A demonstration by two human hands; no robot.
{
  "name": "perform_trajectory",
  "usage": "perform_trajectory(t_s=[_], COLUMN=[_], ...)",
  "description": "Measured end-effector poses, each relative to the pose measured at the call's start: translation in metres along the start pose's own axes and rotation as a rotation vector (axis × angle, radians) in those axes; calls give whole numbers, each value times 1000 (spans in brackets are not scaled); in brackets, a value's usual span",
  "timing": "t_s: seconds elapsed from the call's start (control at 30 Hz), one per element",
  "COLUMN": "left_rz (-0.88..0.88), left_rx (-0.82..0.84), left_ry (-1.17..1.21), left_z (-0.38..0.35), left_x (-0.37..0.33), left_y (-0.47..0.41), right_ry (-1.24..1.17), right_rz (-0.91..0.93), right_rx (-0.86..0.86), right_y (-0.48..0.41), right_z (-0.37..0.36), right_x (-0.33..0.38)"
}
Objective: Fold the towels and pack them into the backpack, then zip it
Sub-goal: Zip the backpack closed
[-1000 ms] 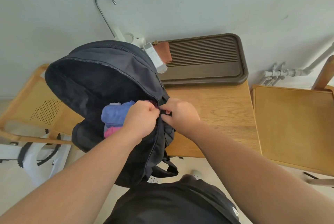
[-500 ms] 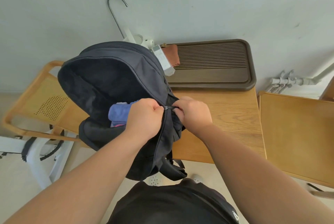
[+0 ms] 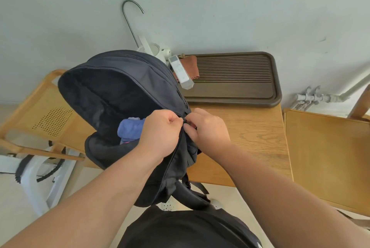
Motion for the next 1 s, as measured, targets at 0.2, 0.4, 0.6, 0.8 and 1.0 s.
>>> perform_trajectory(t_s=[0.2, 0.4, 0.6, 0.8, 1.0], left_rz=[-72, -29, -63, -144, -25], left_rx=[-126, -128, -110, -131, -94], left_ry=[-221, -166, -111, -129, 121], left_z=[20, 25, 18, 20, 15], left_x=[-15, -22, -22, -21, 8], left_y=[-1, 0, 3, 1, 8], right_ry=[176, 225, 228, 211, -11], right_rz=[53, 90, 61, 60, 63], right_rx=[-39, -69, -57, 57, 143], right_y=[-13, -19, -18, -25, -13], right_z=[5, 13, 16, 18, 14], right_x=[4, -3, -11, -9, -3])
Point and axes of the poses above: each hand's wrist, its own y-axis away from the middle knuckle, its own z-axis out of the back of the hand, x = y × z, the point moved 7 cm from there along -y, towards the middle knuckle, and after that the axes turned 8 degrees about y, right-handed, at the moved point
